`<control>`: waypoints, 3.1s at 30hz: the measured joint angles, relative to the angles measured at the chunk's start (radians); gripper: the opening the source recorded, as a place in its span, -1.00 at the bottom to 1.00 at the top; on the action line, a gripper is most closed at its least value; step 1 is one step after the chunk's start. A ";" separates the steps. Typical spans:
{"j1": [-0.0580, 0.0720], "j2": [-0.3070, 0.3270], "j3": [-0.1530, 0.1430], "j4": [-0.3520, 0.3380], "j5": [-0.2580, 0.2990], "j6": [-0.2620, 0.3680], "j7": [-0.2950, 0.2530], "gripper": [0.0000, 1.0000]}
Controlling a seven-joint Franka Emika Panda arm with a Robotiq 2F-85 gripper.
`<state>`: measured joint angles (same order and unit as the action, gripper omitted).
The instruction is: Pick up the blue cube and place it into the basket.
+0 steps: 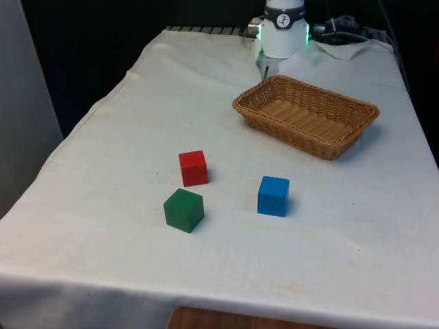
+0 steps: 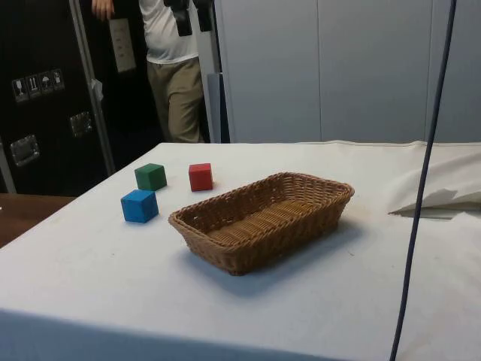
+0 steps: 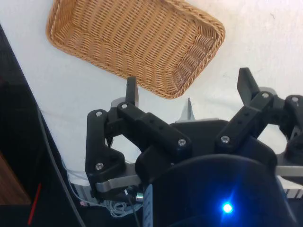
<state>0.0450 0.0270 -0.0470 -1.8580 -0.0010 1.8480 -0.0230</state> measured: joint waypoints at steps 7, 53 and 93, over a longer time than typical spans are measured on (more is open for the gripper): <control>0.001 0.048 0.007 0.057 -0.001 0.001 0.002 1.00; 0.014 0.358 0.038 0.347 -0.006 0.067 0.037 1.00; 0.034 0.578 0.042 0.428 -0.063 0.220 0.017 1.00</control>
<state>0.0790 0.6050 -0.0050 -1.4300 -0.0640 2.0680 -0.0060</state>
